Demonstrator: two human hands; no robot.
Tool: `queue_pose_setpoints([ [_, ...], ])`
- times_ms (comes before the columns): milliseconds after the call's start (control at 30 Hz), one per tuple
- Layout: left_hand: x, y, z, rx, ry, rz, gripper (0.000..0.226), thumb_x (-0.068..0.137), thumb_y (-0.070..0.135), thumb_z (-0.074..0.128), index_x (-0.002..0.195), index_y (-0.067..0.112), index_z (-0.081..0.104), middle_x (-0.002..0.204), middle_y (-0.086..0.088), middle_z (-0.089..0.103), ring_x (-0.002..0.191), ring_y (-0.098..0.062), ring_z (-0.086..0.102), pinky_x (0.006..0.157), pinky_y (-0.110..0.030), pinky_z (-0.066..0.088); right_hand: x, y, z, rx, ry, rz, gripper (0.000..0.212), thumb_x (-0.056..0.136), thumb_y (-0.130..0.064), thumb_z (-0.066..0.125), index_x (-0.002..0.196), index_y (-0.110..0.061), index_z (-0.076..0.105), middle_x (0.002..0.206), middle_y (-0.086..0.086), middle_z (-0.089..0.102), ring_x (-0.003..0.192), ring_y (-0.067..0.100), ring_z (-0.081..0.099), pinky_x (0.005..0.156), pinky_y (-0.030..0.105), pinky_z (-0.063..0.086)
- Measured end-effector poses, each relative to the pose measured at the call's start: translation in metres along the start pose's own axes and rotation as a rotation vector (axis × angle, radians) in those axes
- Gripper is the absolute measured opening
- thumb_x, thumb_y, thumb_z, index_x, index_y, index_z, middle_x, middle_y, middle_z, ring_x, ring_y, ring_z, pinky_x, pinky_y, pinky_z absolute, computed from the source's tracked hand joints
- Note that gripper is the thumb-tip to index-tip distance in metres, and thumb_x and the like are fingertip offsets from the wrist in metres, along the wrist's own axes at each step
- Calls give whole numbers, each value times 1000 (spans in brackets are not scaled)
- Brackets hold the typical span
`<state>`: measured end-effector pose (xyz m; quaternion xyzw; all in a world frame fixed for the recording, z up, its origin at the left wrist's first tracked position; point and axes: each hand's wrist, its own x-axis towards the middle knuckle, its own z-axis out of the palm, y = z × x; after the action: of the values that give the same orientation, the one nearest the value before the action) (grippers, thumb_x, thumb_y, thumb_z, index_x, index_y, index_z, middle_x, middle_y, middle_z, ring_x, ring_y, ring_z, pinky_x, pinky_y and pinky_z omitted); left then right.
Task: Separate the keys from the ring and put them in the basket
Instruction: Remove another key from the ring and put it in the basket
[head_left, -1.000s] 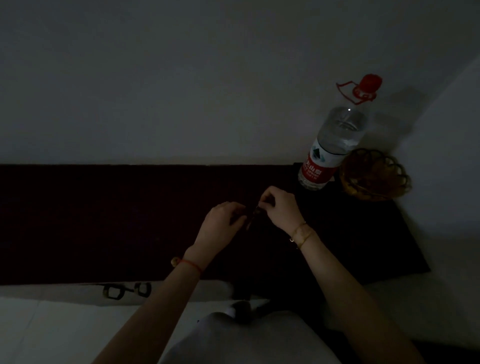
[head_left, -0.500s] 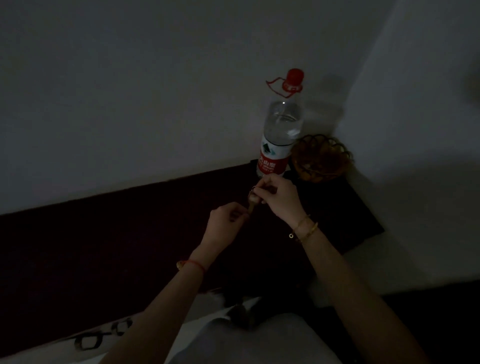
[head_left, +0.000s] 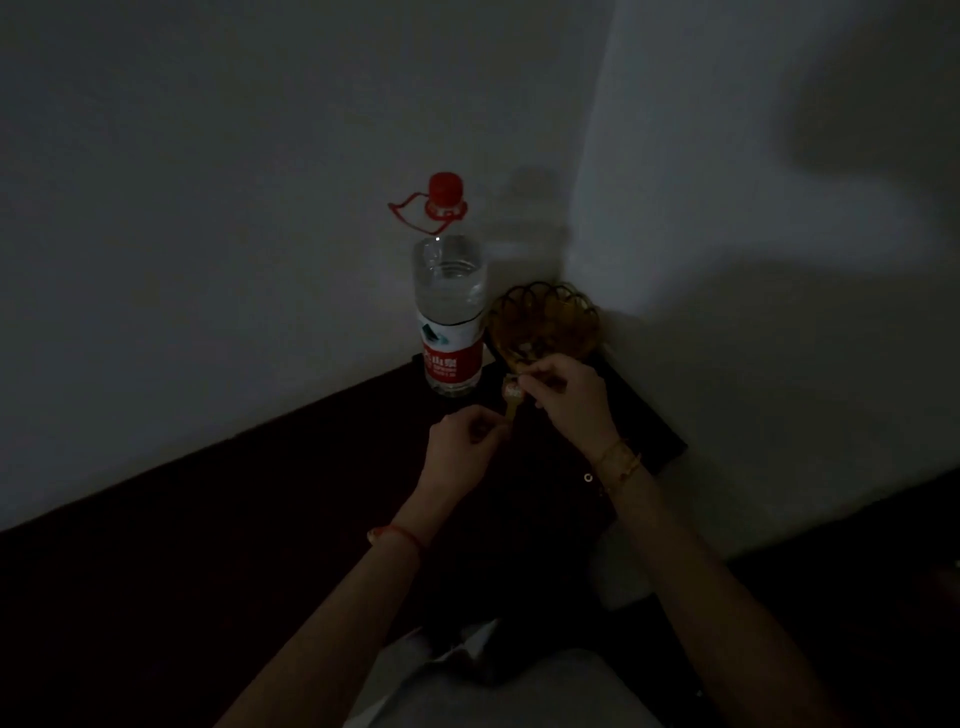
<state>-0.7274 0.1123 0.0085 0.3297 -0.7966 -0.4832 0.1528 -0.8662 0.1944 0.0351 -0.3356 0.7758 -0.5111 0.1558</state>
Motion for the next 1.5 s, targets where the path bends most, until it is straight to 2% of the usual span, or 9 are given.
queue_pose_setpoints([
  [133, 24, 16, 15, 5, -24, 29, 9, 88, 23, 63, 94, 22, 68, 86, 9, 69, 77, 0, 64, 63, -10, 45, 24, 10, -17, -9, 48, 51, 16, 83, -15, 69, 90, -1, 68, 95, 18, 71, 83, 26, 64, 77, 35, 54],
  [267, 51, 35, 23, 7, -26, 89, 17, 89, 20, 63, 100, 9, 69, 95, -8, 74, 83, -14, 67, 72, -23, 48, 54, 15, -32, -53, 100, 31, 12, 81, -12, 70, 87, -1, 69, 92, 17, 71, 77, 18, 61, 63, 9, 48],
  [367, 70, 45, 27, 38, -4, 104, 21, 89, 22, 63, 103, 8, 68, 97, -9, 74, 86, -18, 68, 74, -25, 49, 75, 16, -42, -77, 117, 35, 13, 80, -13, 71, 87, -1, 71, 92, 18, 73, 84, 27, 65, 74, 31, 52],
  [467, 85, 51, 32, 56, 9, 115, 20, 89, 20, 62, 104, 7, 67, 100, -9, 73, 81, -14, 66, 68, -17, 47, 93, 17, -47, -123, 118, 13, 14, 80, -13, 71, 88, -1, 73, 94, 18, 73, 90, 28, 66, 77, 27, 47],
  [600, 100, 55, 34, 42, 37, 106, 20, 88, 19, 63, 103, 8, 69, 104, -9, 73, 91, -18, 67, 77, -27, 48, 117, 19, -48, -170, 80, 6, 15, 81, -12, 69, 90, -1, 73, 97, 19, 73, 91, 27, 64, 75, 23, 42],
  [833, 109, 47, 32, 84, 99, 133, 22, 88, 12, 61, 107, 7, 70, 109, -10, 73, 100, -18, 67, 83, -22, 48, 155, 29, -35, -259, -39, 40, 14, 84, -9, 66, 89, 4, 71, 98, 23, 69, 82, 21, 54, 72, 23, 36],
  [1133, 103, 36, 25, 163, 133, 224, 22, 87, 8, 59, 107, 9, 69, 107, -7, 73, 96, -11, 64, 73, -6, 42, 173, 39, -13, -456, -165, 39, 13, 82, -6, 63, 88, 0, 73, 102, 21, 71, 99, 35, 63, 88, 33, 49],
  [1267, 101, 31, 24, 189, 105, 253, 22, 88, 9, 57, 106, 10, 68, 106, -6, 72, 97, -16, 66, 83, -30, 52, 175, 42, -8, -445, -181, 86, 13, 81, -12, 68, 87, -1, 74, 100, 21, 74, 96, 33, 66, 82, 31, 51],
  [1500, 102, 31, 24, 207, 100, 253, 21, 88, 10, 57, 106, 11, 68, 106, -5, 71, 96, -15, 65, 81, -34, 53, 173, 42, -9, -557, -177, 69, 21, 85, -14, 60, 95, 3, 68, 103, 24, 70, 98, 39, 65, 84, 44, 56],
])
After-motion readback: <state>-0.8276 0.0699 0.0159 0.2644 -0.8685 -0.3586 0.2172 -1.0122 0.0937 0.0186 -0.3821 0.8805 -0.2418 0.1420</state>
